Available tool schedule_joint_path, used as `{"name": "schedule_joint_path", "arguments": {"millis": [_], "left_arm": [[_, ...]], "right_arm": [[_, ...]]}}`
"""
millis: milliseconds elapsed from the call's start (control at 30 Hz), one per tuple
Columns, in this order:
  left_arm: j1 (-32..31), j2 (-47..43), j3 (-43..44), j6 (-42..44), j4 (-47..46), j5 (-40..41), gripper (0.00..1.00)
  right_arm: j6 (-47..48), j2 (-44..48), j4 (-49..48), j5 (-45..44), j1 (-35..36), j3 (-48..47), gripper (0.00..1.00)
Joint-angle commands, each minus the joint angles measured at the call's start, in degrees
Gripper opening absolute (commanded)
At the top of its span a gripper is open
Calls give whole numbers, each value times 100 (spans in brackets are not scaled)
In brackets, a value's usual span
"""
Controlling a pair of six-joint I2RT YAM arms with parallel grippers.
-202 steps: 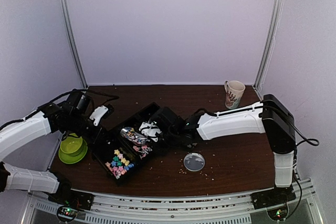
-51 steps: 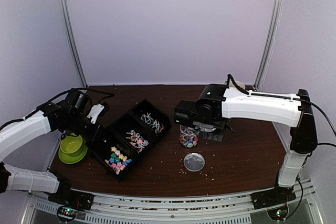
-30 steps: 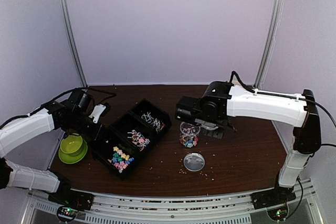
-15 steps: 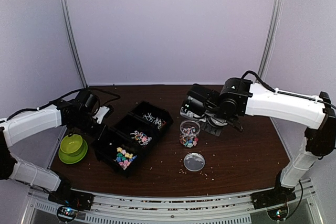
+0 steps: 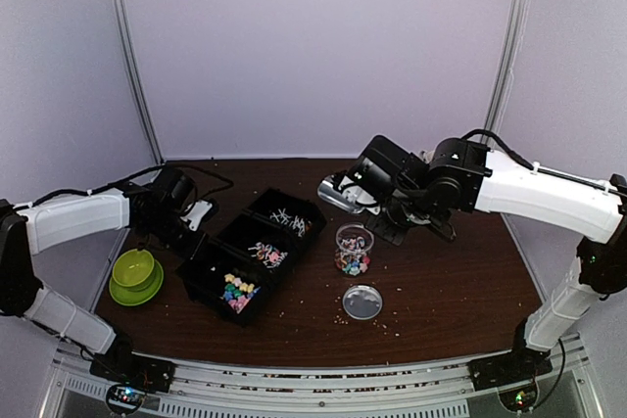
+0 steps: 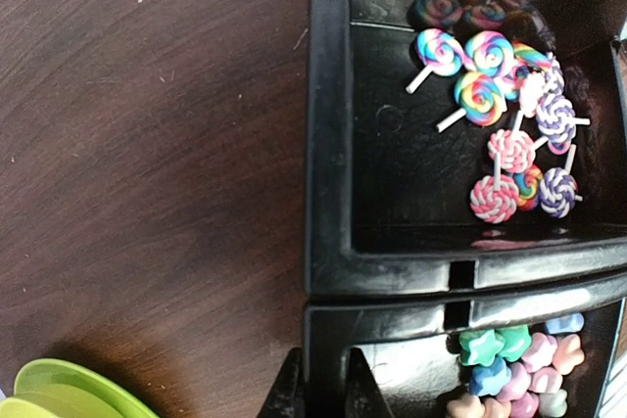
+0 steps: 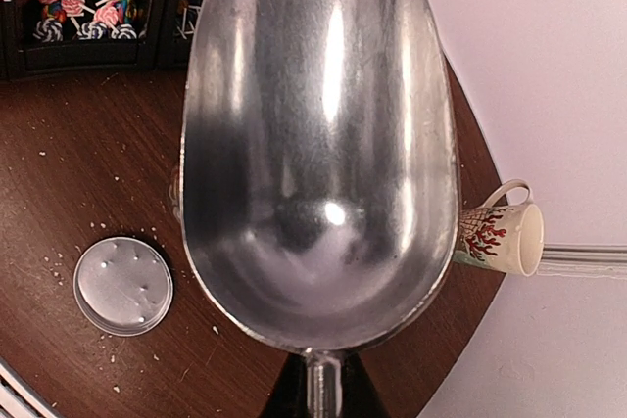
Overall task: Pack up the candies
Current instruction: Place the fake candies in the packing box, then place the plate at the center of the board.
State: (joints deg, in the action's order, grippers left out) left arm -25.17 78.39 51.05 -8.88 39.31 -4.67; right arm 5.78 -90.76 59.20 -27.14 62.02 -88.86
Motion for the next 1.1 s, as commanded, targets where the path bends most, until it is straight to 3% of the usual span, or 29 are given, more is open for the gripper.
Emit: {"name": "schedule_joint_path", "arguments": {"millis": [0, 400, 667, 867, 1067], "left_arm": [[41, 167, 133, -34, 206, 154, 0], [42, 382, 160, -8, 289, 102, 11], [43, 220, 182, 24, 288, -13, 34], [39, -474, 226, 55, 244, 183, 49], [34, -1676, 359, -71, -42, -416, 57]], "right_arm": [[37, 86, -189, -2, 38, 0, 0], [140, 254, -451, 55, 69, 44, 0], [252, 356, -635, 53, 107, 179, 0], [541, 495, -1078, 51, 170, 472, 0], [972, 811, -2210, 203, 306, 1152, 0]]}}
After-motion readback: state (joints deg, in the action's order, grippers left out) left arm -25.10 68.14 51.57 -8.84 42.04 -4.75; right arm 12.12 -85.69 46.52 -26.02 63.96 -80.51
